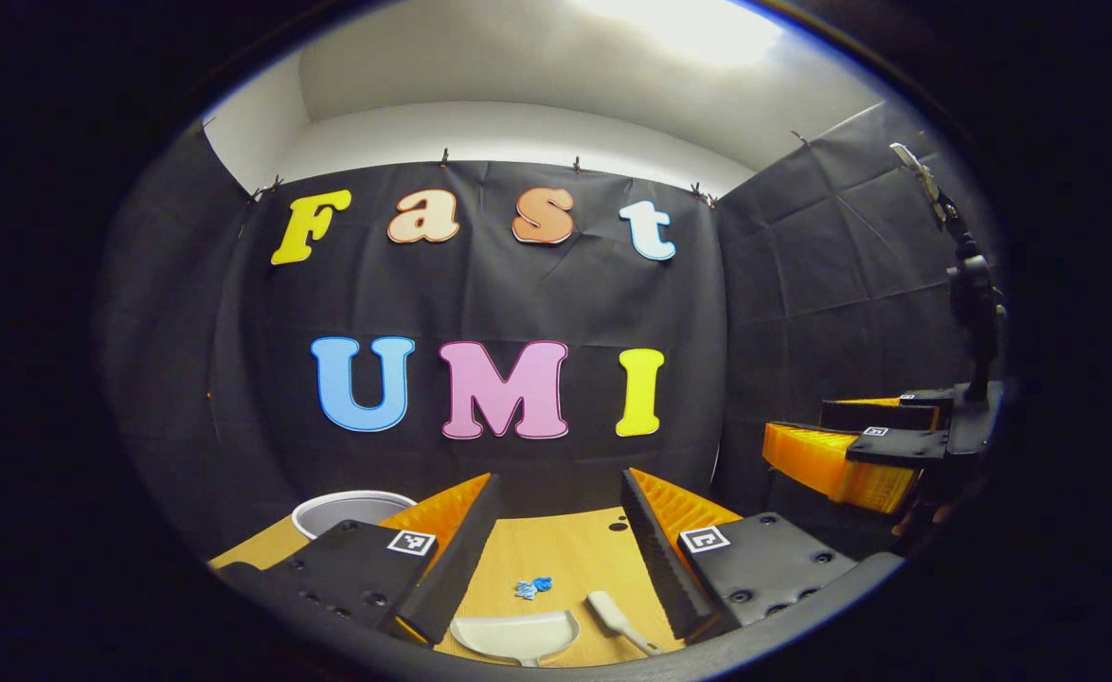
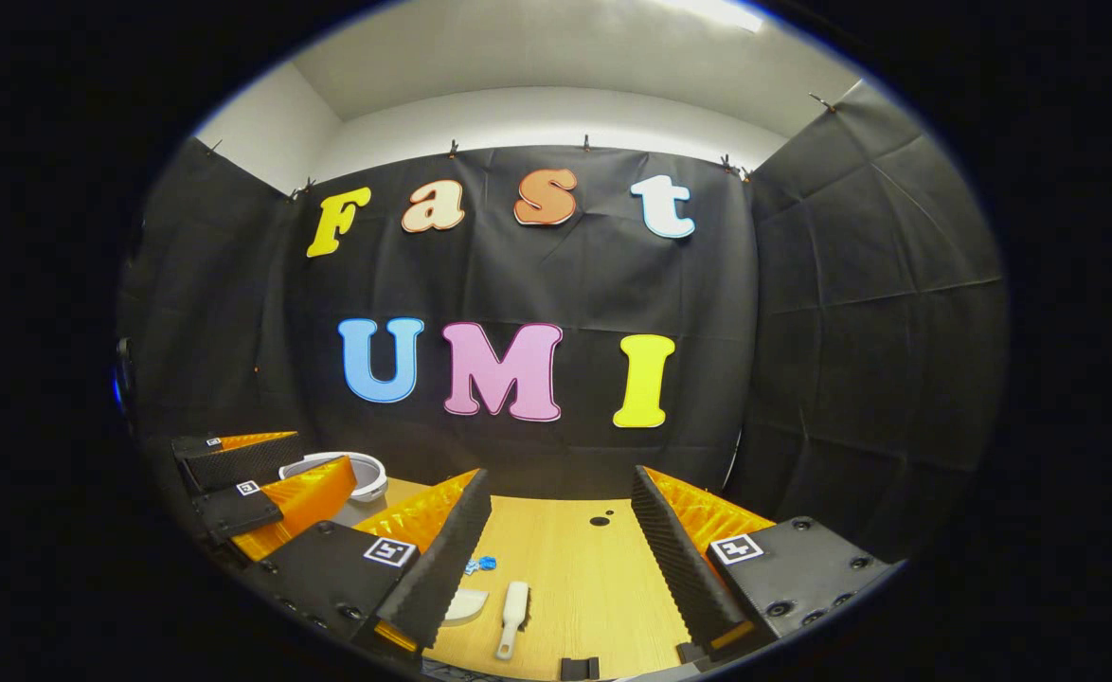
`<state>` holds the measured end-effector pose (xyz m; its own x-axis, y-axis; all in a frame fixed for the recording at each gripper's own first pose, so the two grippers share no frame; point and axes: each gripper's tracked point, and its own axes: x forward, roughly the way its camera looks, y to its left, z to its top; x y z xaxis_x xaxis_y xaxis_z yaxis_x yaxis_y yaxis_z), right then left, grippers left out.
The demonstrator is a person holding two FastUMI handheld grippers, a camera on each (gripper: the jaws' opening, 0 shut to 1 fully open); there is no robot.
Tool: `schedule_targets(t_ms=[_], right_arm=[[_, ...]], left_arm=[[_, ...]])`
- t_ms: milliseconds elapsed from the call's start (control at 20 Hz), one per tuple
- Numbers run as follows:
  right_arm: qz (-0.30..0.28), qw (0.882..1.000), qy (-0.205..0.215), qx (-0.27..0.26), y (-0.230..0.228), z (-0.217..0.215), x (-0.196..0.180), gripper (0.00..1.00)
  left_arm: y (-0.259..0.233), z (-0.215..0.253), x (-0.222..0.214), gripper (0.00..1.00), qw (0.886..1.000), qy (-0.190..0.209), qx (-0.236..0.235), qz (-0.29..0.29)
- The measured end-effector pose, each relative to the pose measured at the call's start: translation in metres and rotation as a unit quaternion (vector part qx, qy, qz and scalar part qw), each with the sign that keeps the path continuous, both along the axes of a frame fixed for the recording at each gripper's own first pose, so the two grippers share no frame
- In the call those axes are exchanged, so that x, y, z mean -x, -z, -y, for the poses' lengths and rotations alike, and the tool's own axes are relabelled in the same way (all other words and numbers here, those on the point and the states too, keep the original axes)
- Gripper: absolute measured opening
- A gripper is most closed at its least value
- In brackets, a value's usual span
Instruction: Pick up the small broom and dustpan from the desktop, sweep the trash into the dustpan with the broom, and then empty the trash into the garbage bin.
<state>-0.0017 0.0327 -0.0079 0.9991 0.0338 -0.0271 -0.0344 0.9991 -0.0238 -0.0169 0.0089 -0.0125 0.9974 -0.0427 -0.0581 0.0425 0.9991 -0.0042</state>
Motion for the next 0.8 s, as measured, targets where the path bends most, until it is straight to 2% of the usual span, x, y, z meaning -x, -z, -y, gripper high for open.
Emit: schedule_targets(t_ms=[50, 100, 450, 500, 550, 600, 650, 700, 750, 800], right_arm=[[0.0, 1.0, -0.002, 0.0, 0.0, -0.002, -0.002, 0.96], [-0.001, 1.0, -0.003, -0.001, 0.001, -0.006, -0.004, 0.92], [-0.022, 1.0, -0.021, -0.001, 0.019, -0.027, -0.025, 0.92], [-0.027, 0.999, -0.025, -0.001, 0.023, -0.031, -0.028, 0.96], [-0.033, 0.999, -0.03, -0.002, 0.029, -0.036, -0.032, 0.96], [-0.04, 0.999, -0.035, -0.004, 0.035, -0.041, -0.035, 0.92], [-0.047, 0.998, -0.04, -0.008, 0.042, -0.045, -0.038, 0.96], [-0.055, 0.997, -0.044, -0.013, 0.049, -0.05, -0.041, 0.92], [-0.062, 0.997, -0.047, -0.017, 0.057, -0.052, -0.043, 0.96], [-0.069, 0.996, -0.053, -0.02, 0.066, -0.055, -0.046, 0.96]], left_arm=[[0.0, -0.003, -0.001, 0.78, 1.0, -0.003, 0.001, 0.0], [0.001, -0.004, -0.001, 0.8, 1.0, -0.003, 0.001, -0.002], [0.02, -0.023, 0.0, 0.8, 0.999, -0.021, -0.002, -0.032], [0.026, -0.025, 0.001, 0.8, 0.999, -0.023, -0.001, -0.042], [0.033, -0.027, 0.002, 0.8, 0.998, -0.024, 0.002, -0.056], [0.043, -0.029, 0.005, 0.8, 0.997, -0.025, 0.007, -0.072], [0.052, -0.031, 0.006, 0.8, 0.996, -0.025, 0.017, -0.089], [0.063, -0.031, 0.009, 0.8, 0.993, -0.023, 0.026, -0.109], [0.075, -0.031, 0.012, 0.8, 0.991, -0.023, 0.036, -0.129], [0.088, -0.032, 0.013, 0.8, 0.987, -0.021, 0.045, -0.151]])
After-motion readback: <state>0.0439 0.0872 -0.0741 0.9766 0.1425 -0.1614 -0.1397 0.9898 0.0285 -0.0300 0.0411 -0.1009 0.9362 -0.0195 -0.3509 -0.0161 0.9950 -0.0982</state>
